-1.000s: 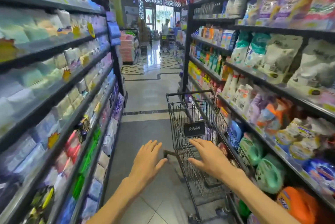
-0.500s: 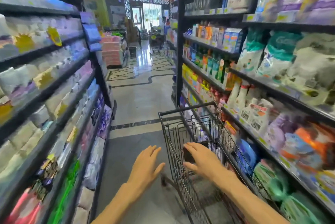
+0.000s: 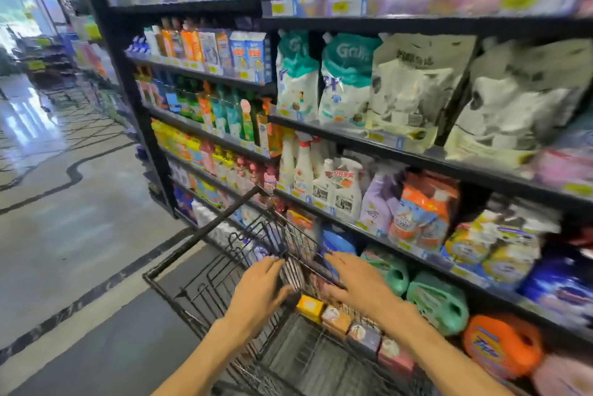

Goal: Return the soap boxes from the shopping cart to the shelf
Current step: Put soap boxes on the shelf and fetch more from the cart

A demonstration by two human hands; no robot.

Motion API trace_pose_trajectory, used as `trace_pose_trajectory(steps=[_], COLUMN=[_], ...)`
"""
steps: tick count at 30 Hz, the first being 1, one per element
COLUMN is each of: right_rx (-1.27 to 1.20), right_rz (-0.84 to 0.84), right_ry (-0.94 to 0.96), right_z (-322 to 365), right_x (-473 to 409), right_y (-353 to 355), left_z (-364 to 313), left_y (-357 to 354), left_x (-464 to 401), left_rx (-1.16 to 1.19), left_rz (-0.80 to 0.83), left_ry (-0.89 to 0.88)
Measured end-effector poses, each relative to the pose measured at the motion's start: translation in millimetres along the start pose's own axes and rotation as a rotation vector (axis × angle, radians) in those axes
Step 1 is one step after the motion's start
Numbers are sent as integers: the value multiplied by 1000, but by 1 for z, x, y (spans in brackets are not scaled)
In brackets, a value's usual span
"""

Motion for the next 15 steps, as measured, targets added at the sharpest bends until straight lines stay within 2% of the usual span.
trace_pose_trajectory(steps=[9,15], right_rx=[-82,-132], right_rz=[-132,-113], right_ry=[-452,-666], right_z=[-69,-120], right_x=[53,81], right_y=[-5,-45], left_z=[-51,-85], left_y=[-50,-130], left_x=[-111,-143], left_rx=[93,133], left_rz=[122,274], left_ry=[-400,-456])
Point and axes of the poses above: each hand's wrist, its own x-axis away from the middle knuckle, its own y-axis out of the back of the hand, z = x × y, the point moved 1 cm from there along -x, towards the middle knuckle, and after that the axes turned 9 degrees about -x, right-handed, at the moved point
